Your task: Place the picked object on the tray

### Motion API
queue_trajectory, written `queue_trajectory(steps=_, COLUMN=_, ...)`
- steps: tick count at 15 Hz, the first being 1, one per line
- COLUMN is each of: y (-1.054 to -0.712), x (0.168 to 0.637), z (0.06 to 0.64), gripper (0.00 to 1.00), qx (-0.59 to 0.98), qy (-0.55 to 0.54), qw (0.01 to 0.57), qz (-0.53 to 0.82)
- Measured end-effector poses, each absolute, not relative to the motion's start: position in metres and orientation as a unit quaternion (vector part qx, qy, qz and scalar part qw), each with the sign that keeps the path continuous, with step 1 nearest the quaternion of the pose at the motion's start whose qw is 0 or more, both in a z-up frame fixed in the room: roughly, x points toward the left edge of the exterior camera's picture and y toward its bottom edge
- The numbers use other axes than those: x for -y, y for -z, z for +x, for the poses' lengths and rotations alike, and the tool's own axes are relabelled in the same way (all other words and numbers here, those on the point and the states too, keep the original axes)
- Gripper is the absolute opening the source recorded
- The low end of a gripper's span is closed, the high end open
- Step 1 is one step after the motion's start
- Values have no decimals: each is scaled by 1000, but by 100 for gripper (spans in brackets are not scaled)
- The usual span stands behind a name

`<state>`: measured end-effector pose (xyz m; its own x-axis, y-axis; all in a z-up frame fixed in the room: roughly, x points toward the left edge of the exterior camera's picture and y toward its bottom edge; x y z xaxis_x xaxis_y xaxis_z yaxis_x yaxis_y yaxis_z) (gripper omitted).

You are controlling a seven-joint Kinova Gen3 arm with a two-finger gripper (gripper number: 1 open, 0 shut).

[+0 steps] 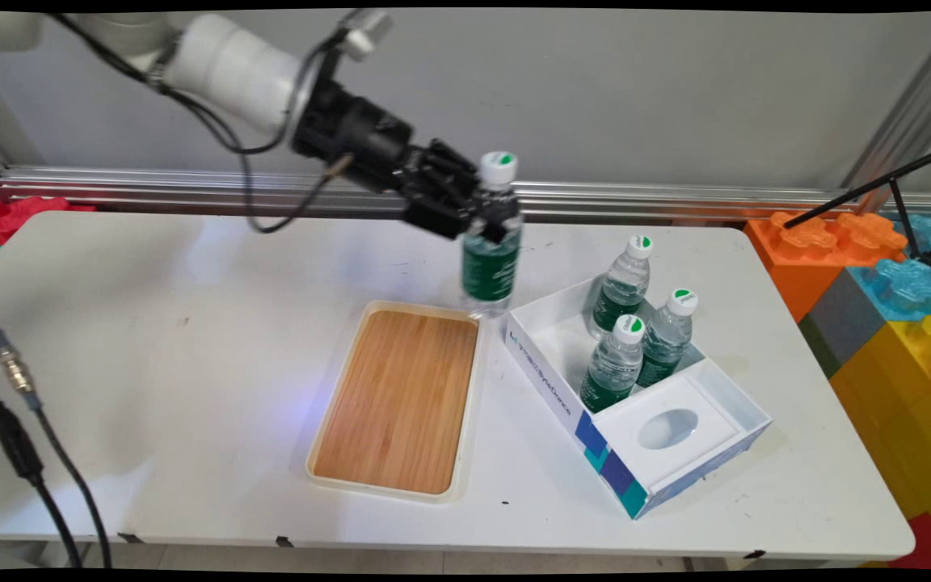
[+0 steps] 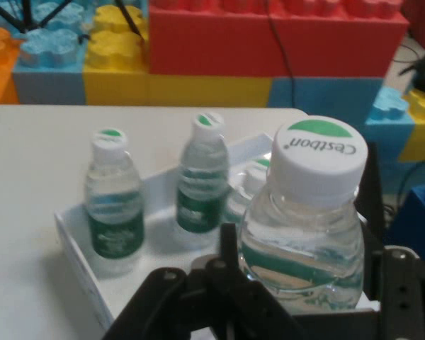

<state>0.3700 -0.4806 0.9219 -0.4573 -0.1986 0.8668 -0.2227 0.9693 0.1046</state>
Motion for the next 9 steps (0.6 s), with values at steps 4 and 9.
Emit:
queue_trajectory(steps=4, y=-914, x=448, z=405, gripper=0, qx=859, qy=3, qw=501, qz=102)
queue_trajectory(steps=9, y=-887, x=415, z=426, gripper=0, qx=864, qy=17, qw=497, qz=75)
